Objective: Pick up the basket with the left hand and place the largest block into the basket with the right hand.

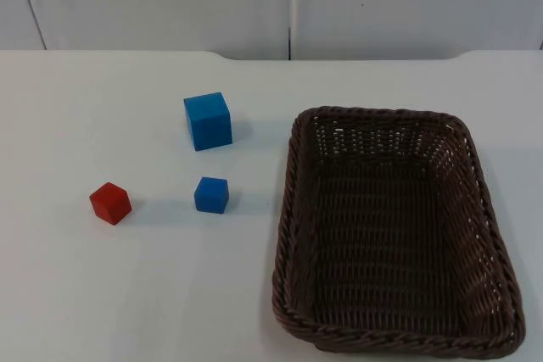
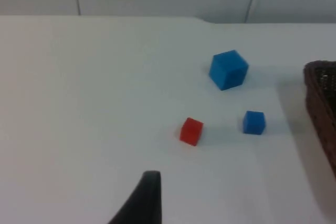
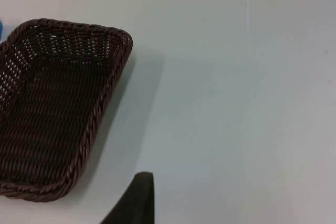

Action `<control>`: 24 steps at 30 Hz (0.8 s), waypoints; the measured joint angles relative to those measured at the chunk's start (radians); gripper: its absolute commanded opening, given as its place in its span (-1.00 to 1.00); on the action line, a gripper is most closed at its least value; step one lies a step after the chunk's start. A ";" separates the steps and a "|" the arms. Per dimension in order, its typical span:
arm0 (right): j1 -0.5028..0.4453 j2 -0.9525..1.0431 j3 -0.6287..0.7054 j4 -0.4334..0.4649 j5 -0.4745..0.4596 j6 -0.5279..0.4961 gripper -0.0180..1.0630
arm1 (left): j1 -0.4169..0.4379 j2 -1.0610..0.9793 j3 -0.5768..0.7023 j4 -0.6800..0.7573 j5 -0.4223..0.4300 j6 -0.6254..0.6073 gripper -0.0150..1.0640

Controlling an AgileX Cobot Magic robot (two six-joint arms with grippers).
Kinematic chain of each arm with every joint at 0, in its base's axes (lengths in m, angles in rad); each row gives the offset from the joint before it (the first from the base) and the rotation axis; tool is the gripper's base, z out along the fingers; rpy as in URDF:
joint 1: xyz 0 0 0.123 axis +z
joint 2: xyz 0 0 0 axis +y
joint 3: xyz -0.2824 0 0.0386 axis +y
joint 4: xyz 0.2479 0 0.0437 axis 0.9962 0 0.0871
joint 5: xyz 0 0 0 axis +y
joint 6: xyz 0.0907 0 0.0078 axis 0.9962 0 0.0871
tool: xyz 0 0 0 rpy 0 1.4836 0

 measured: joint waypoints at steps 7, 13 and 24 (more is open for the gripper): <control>0.000 0.000 0.000 0.000 0.000 0.000 0.96 | 0.000 0.049 0.000 -0.074 -0.038 0.022 0.97; 0.000 0.000 0.000 0.000 0.000 0.000 0.96 | 0.000 0.113 -0.004 -0.144 -0.065 0.076 0.97; 0.000 0.000 0.000 0.000 0.000 0.000 0.96 | 0.000 0.350 -0.007 -0.355 -0.123 0.334 0.97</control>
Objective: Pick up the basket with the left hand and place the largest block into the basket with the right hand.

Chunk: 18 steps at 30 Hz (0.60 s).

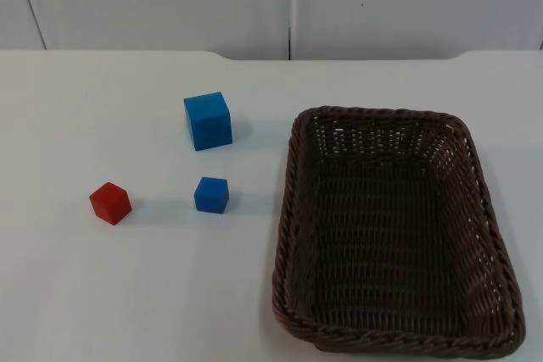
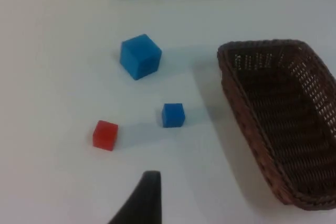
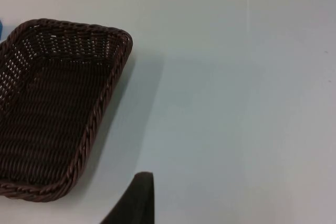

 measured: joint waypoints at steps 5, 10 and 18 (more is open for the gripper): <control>0.000 0.000 0.000 0.000 0.000 0.000 0.96 | 0.000 0.113 0.000 -0.014 -0.043 0.038 0.97; 0.000 0.000 0.000 0.000 0.000 0.000 0.96 | 0.000 0.223 0.000 -0.072 -0.050 0.099 0.88; 0.000 0.000 0.000 0.000 0.000 0.000 0.96 | 0.000 0.374 -0.055 -0.154 -0.051 0.172 0.87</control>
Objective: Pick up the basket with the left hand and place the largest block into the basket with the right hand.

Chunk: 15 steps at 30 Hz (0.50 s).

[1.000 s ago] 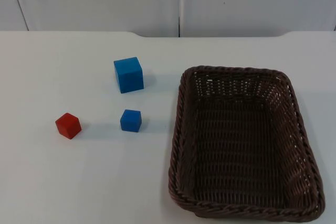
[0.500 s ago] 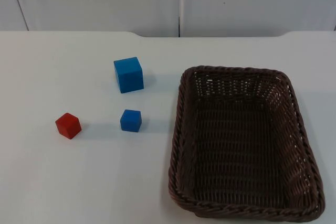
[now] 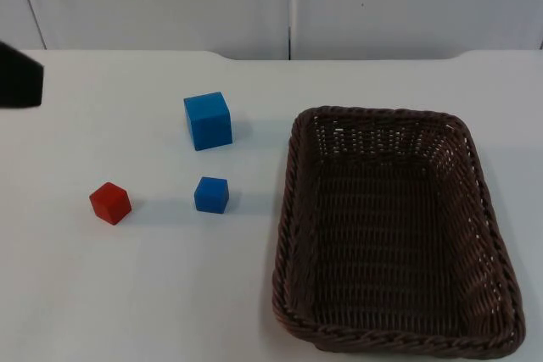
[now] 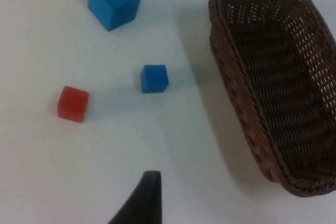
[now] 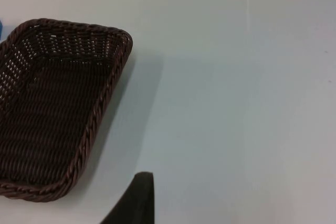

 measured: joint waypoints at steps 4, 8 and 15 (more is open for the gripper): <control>0.000 0.000 0.000 0.000 0.000 0.000 0.96 | 0.000 0.073 -0.061 -0.009 0.000 0.011 0.87; 0.000 0.000 0.000 0.000 0.000 0.000 0.96 | 0.000 0.138 -0.094 -0.009 0.000 0.015 0.87; 0.000 0.000 0.000 0.000 0.000 0.000 0.96 | -0.002 0.277 -0.117 -0.012 -0.029 0.022 0.87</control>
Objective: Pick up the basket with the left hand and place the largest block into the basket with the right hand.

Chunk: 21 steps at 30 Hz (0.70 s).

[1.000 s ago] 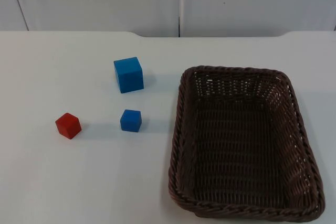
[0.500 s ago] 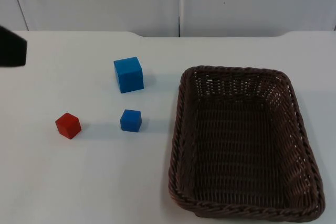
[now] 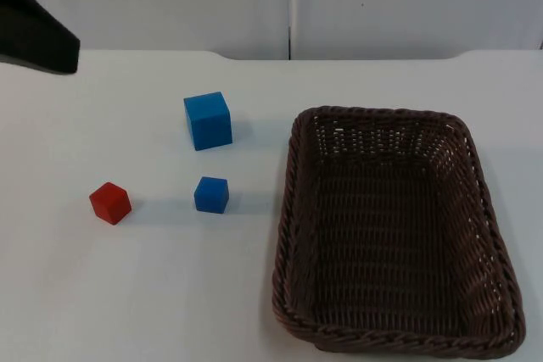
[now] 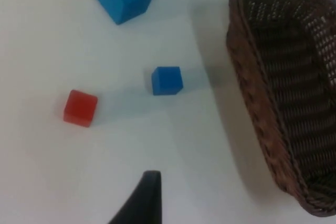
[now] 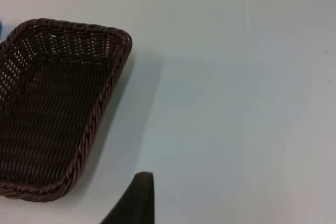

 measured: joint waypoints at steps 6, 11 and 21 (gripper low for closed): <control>0.000 0.000 0.000 0.000 0.000 0.000 0.96 | -0.099 0.138 -0.032 0.000 -0.027 0.000 0.87; 0.000 0.000 0.000 0.000 0.000 0.000 0.96 | -0.202 0.239 -0.070 0.000 -0.070 -0.008 0.87; 0.000 0.000 0.000 -0.002 0.000 0.000 0.96 | -0.392 0.446 -0.203 0.072 -0.161 -0.106 0.87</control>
